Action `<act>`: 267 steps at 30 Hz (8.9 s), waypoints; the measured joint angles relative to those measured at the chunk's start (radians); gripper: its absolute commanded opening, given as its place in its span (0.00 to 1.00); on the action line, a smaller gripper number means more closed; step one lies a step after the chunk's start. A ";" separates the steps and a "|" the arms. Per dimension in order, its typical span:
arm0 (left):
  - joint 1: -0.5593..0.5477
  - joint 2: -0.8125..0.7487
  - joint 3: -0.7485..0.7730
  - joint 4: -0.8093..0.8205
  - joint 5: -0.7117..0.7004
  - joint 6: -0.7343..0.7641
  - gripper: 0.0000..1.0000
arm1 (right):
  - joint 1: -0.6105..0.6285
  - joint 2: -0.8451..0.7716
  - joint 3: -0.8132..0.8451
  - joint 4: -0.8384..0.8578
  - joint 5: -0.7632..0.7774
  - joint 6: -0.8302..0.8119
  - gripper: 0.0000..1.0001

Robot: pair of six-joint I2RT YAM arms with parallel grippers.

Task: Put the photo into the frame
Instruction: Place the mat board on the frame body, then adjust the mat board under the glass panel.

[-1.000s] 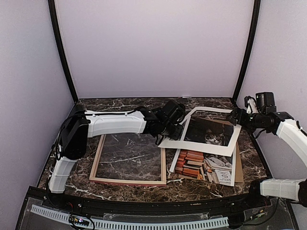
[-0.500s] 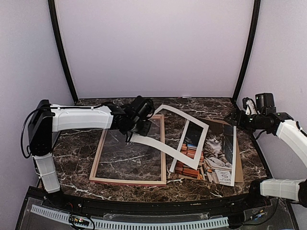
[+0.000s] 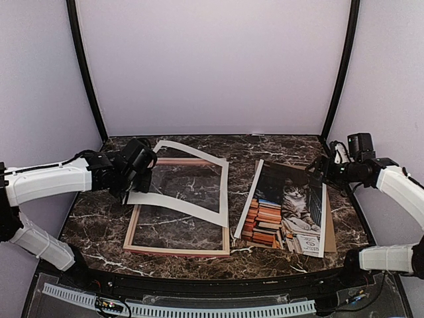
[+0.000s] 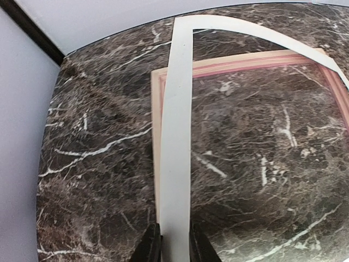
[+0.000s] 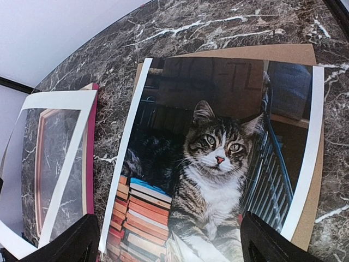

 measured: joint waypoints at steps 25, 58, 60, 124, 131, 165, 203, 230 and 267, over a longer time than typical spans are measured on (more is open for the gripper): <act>0.028 0.022 -0.082 -0.087 -0.032 -0.095 0.17 | 0.000 0.071 -0.028 0.050 -0.019 -0.019 0.91; 0.028 0.009 -0.201 0.003 0.068 -0.076 0.22 | 0.000 0.091 -0.048 0.067 -0.019 -0.023 0.91; 0.028 0.021 -0.201 0.007 0.066 -0.072 0.22 | 0.000 0.091 -0.048 0.069 -0.019 -0.023 0.91; 0.225 0.116 -0.270 0.278 0.441 -0.035 0.62 | 0.087 0.150 -0.087 0.134 -0.012 -0.010 0.91; 0.232 0.099 -0.295 0.312 0.467 -0.047 0.58 | 0.093 0.159 -0.087 0.142 -0.011 -0.010 0.91; 0.218 -0.085 -0.348 0.203 0.520 -0.079 0.66 | 0.101 0.177 -0.106 0.160 -0.010 -0.003 0.91; 0.197 -0.069 -0.399 0.174 0.581 -0.116 0.55 | 0.112 0.193 -0.117 0.176 -0.009 -0.001 0.91; 0.061 -0.060 -0.348 0.060 0.393 -0.166 0.54 | 0.455 0.296 -0.070 0.244 0.110 0.113 0.90; 0.032 -0.039 -0.303 -0.006 0.350 -0.195 0.29 | 0.512 0.399 -0.051 0.293 0.121 0.142 0.90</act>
